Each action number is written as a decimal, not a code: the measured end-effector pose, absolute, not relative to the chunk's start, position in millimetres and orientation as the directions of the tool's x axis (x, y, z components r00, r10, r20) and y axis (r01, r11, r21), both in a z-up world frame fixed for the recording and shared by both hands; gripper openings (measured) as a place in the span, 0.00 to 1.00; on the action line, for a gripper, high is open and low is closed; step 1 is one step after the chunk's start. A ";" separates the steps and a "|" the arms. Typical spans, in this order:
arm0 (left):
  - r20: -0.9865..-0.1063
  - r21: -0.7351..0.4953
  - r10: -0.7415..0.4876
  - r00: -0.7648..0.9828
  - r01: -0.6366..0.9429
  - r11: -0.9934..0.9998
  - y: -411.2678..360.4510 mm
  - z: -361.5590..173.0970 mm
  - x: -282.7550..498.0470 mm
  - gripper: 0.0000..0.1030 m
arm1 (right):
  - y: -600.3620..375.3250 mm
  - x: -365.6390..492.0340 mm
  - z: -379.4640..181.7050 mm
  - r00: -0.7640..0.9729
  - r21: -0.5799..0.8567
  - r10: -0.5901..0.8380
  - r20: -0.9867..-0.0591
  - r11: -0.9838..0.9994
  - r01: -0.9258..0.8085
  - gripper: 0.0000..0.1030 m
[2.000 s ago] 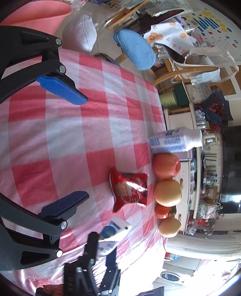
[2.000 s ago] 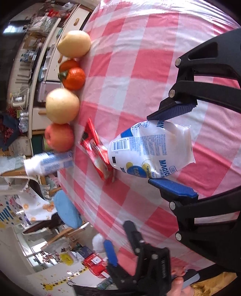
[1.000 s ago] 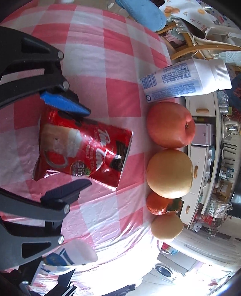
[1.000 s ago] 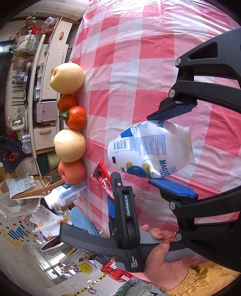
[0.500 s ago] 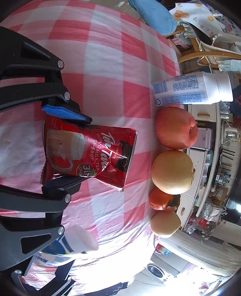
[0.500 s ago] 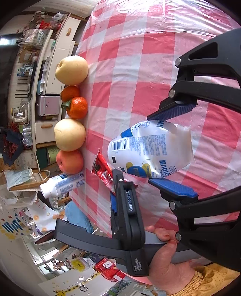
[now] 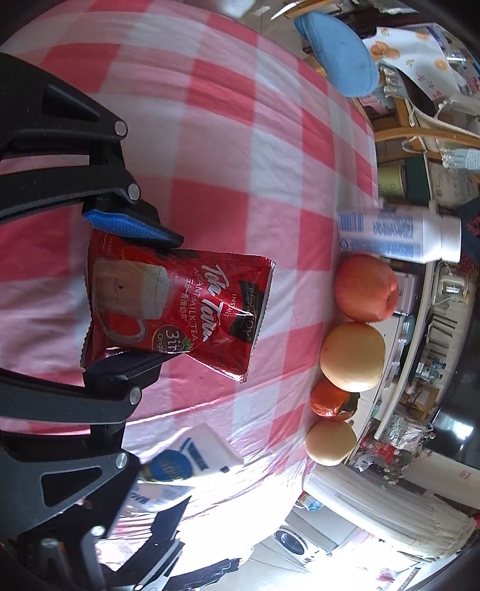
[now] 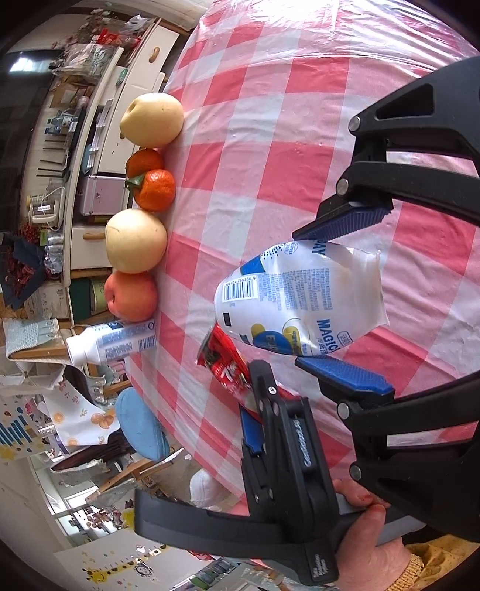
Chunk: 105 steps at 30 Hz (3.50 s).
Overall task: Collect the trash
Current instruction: 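Carry the milk-tea sachet with the left tool while the right tool carries the white bag to the bucket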
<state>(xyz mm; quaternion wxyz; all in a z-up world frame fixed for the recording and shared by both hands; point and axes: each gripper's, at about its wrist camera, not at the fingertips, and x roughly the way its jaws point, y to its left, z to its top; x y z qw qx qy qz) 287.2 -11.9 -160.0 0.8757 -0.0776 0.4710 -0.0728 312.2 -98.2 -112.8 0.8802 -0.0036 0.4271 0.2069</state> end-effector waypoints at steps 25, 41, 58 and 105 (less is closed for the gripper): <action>-0.760 -0.260 -0.193 0.621 -0.018 0.966 50.5 -147.1 189.1 0.51 | -50.4 277.2 -122.3 0.546 0.071 0.344 -0.764 0.885 -0.459 0.60; -0.677 -0.255 -0.192 0.710 0.018 0.967 77.7 -115.6 154.7 0.51 | -48.6 258.6 -114.7 0.577 0.125 0.355 -0.735 0.909 -0.399 0.60; -0.599 -0.250 -0.121 0.791 -0.041 0.967 129.4 -86.4 135.2 0.52 | -18.0 225.9 -96.4 0.584 0.188 0.390 -0.712 0.907 -0.376 0.60; -0.563 -0.362 0.250 0.788 -0.507 0.782 350.1 -73.5 79.5 0.52 | 255.3 228.3 -0.8 0.478 0.100 0.577 -0.662 0.700 -0.707 0.60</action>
